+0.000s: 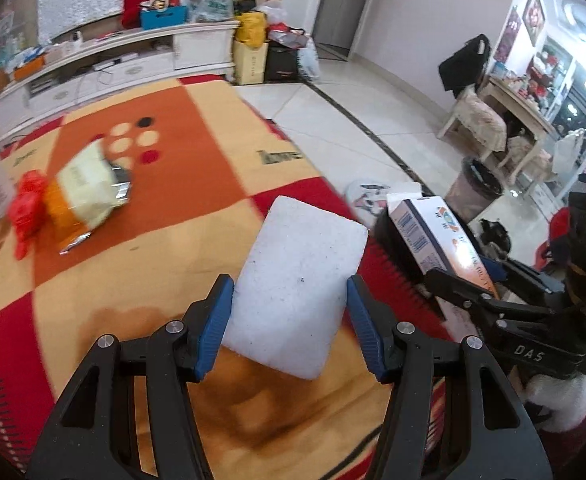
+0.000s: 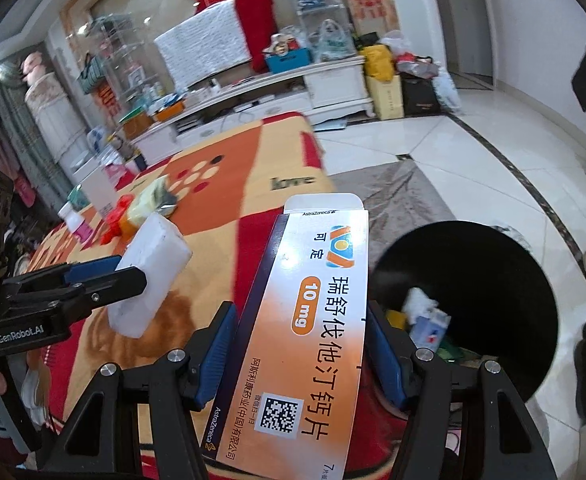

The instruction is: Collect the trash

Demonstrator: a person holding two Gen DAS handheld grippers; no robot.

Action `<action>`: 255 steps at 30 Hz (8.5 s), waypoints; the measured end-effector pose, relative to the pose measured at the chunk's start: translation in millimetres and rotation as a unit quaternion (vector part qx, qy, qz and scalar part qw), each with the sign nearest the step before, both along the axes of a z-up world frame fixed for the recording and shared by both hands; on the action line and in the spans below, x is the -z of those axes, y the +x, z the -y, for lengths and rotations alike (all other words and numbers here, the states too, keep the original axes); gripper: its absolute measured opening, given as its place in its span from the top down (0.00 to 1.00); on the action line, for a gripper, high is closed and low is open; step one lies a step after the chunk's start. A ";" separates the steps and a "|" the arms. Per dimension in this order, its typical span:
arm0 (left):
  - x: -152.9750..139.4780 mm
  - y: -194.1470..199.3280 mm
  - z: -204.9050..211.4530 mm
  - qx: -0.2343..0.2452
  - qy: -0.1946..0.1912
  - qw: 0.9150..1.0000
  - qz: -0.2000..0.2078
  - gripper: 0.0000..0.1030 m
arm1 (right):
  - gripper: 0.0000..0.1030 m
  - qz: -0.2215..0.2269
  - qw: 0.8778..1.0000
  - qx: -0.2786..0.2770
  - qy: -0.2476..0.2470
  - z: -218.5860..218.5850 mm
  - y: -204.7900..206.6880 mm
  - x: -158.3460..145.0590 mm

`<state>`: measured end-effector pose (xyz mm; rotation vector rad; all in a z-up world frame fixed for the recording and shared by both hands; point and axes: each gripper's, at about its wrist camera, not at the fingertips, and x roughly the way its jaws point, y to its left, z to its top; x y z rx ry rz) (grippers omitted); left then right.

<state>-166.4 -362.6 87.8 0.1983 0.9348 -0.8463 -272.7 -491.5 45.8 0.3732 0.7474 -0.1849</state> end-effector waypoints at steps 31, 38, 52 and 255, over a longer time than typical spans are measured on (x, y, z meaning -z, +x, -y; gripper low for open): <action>31.2 -14.6 136.5 0.071 -0.044 0.993 -0.083 0.39 | 0.34 -0.032 0.989 0.134 0.048 122.6 -58.7 31.2; 32.5 -14.9 131.5 0.072 -0.045 0.992 -0.093 0.39 | 0.34 -0.041 0.989 0.133 0.054 122.4 -63.2 33.7; 25.5 -16.0 101.8 0.042 -0.024 0.998 -0.043 0.39 | 0.34 -0.048 0.992 0.105 0.045 93.5 -51.2 29.9; -40.3 -85.0 -21.8 -0.060 -0.073 0.985 0.145 0.29 | 0.22 0.082 0.983 0.128 -0.106 -21.7 -88.5 -60.2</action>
